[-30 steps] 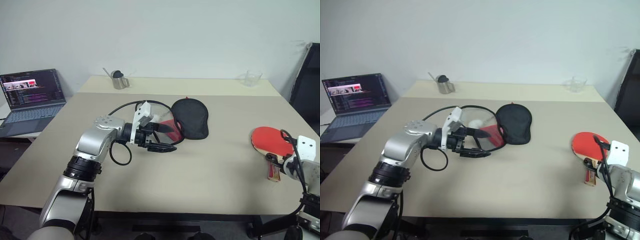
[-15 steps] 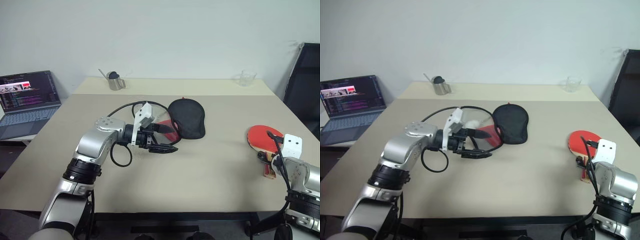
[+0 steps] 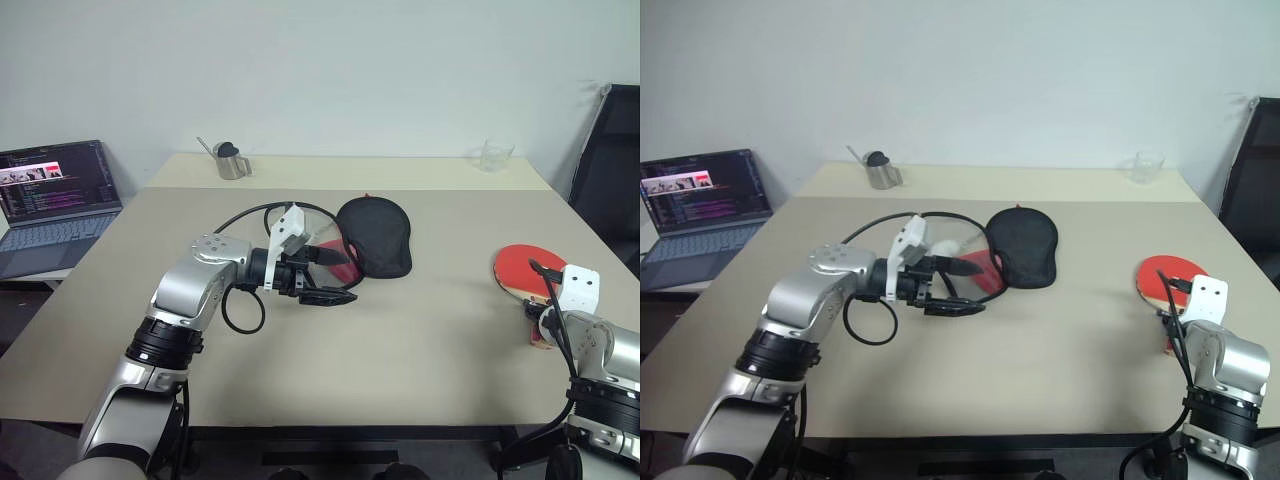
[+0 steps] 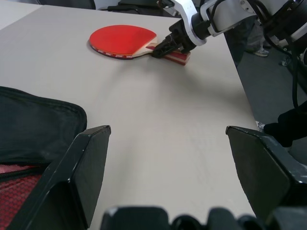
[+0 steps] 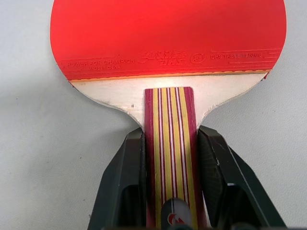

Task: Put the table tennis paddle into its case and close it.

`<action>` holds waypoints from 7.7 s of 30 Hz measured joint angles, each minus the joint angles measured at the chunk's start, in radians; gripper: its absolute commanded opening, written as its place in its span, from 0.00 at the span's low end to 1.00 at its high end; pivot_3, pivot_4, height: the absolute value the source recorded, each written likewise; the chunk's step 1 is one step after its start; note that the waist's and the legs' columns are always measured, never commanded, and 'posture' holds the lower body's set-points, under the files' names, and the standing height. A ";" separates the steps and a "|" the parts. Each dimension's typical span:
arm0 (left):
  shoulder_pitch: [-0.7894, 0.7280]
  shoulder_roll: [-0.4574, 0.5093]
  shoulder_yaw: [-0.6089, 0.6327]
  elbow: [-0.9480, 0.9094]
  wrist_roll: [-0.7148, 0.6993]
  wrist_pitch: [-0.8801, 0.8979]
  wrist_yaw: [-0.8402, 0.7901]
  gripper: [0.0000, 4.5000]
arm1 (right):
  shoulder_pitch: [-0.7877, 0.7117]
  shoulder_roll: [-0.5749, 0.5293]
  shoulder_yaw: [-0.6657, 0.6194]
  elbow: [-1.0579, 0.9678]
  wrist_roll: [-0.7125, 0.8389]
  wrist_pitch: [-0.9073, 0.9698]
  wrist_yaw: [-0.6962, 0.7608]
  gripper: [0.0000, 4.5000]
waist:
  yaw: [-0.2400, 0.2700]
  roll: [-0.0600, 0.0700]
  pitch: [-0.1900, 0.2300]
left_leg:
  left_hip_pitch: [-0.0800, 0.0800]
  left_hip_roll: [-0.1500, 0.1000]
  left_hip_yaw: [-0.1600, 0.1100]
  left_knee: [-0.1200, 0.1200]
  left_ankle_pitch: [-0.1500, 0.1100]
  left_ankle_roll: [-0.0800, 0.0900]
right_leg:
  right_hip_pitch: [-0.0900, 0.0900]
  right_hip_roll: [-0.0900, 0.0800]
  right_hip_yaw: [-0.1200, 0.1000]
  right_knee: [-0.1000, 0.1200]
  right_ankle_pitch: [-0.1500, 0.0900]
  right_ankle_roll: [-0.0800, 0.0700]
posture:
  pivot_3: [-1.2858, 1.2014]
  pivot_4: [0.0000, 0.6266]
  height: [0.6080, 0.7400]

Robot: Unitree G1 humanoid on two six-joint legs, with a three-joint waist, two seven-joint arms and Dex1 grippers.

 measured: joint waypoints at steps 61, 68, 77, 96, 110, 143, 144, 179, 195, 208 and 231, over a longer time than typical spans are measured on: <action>0.251 0.174 0.138 -0.317 -0.098 0.178 0.201 0.94 | -0.756 0.314 0.355 1.236 -0.061 -0.825 0.087 0.24 | -0.001 0.002 0.002 | -0.004 0.000 0.002 -0.012 0.000 -0.001 | -0.010 0.000 0.000 0.002 -0.003 -0.006 | 0.52 0.24 1.00; 0.256 0.176 0.139 -0.328 -0.112 0.179 0.221 0.94 | -0.761 0.306 0.355 1.273 -0.081 -0.865 0.076 0.24 | -0.001 0.002 0.002 | -0.004 0.000 0.002 -0.012 0.000 -0.001 | -0.010 0.000 0.000 0.002 -0.003 -0.007 | 0.52 0.24 1.00; 0.256 0.176 0.139 -0.329 -0.115 0.179 0.232 0.94 | -0.761 0.306 0.365 1.287 -0.100 -0.877 0.076 0.24 | -0.001 0.002 0.002 | -0.003 0.000 0.002 -0.012 0.001 -0.002 | -0.010 0.000 0.000 0.003 -0.003 -0.007 | 0.52 0.24 1.00; 0.253 0.176 0.135 -0.327 -0.114 0.175 0.237 0.94 | -0.761 0.291 0.354 1.287 -0.095 -0.883 0.087 0.99 | -0.001 0.002 0.002 | -0.002 0.000 0.002 -0.012 0.001 -0.002 | -0.009 0.000 0.000 0.004 -0.003 -0.007 | 0.52 0.24 1.00; 0.145 0.164 0.105 -0.196 -0.092 0.096 0.164 0.94 | -0.511 0.083 0.340 0.511 -0.021 -0.376 0.198 0.99 | 0.004 0.002 0.002 | -0.002 0.000 0.001 -0.012 0.001 -0.002 | -0.008 0.000 -0.001 0.004 -0.004 -0.005 | 0.52 0.24 1.00; 0.107 0.110 0.057 0.209 0.154 -0.066 0.274 0.94 | -0.210 -0.130 0.495 -0.254 0.394 -0.088 0.684 0.99 | 0.010 0.001 0.001 | -0.002 0.000 0.000 -0.011 0.001 -0.002 | -0.006 0.000 -0.002 0.002 -0.005 -0.005 | 0.52 0.24 1.00; 0.105 0.103 0.056 0.221 0.162 -0.066 0.283 0.94 | -0.190 -0.148 0.509 -0.269 0.403 -0.085 0.705 0.99 | 0.009 0.001 0.001 | -0.001 0.000 0.000 -0.011 0.001 -0.002 | -0.006 0.000 -0.002 0.002 -0.005 -0.005 | 0.52 0.24 1.00; -0.228 -0.257 0.062 0.498 0.327 -0.185 0.556 0.00 | -0.153 -0.263 0.524 -0.303 0.455 -0.130 0.749 1.00 | 0.011 -0.001 0.002 | -0.001 -0.001 -0.001 -0.007 0.001 -0.002 | -0.003 0.000 -0.003 0.001 -0.004 -0.004 | 0.52 0.24 1.00; -0.232 -0.490 -0.087 0.586 0.479 -0.193 0.721 0.00 | -0.105 -0.322 0.456 -0.308 0.459 -0.148 0.719 1.00 | 0.004 -0.002 0.002 | -0.001 -0.001 -0.001 -0.008 0.001 -0.002 | -0.003 0.001 -0.002 0.001 -0.004 -0.004 | 0.52 0.24 1.00; -0.203 -0.230 0.050 0.346 0.245 -0.221 0.327 0.00 | -0.254 -0.102 0.414 -0.057 0.322 -0.154 0.392 1.00 | -0.009 -0.003 0.004 | 0.001 0.000 0.001 -0.010 0.003 -0.006 | -0.005 0.001 -0.001 0.004 -0.004 -0.006 | 0.52 0.24 1.00; 0.031 0.092 0.196 0.074 0.040 -0.016 0.128 0.99 | -0.404 0.098 0.359 0.491 0.163 -0.326 0.201 1.00 | 0.002 -0.003 0.003 | 0.000 0.000 -0.001 -0.011 0.004 -0.007 | -0.005 0.001 -0.002 0.004 -0.004 -0.005 | 0.52 0.24 1.00</action>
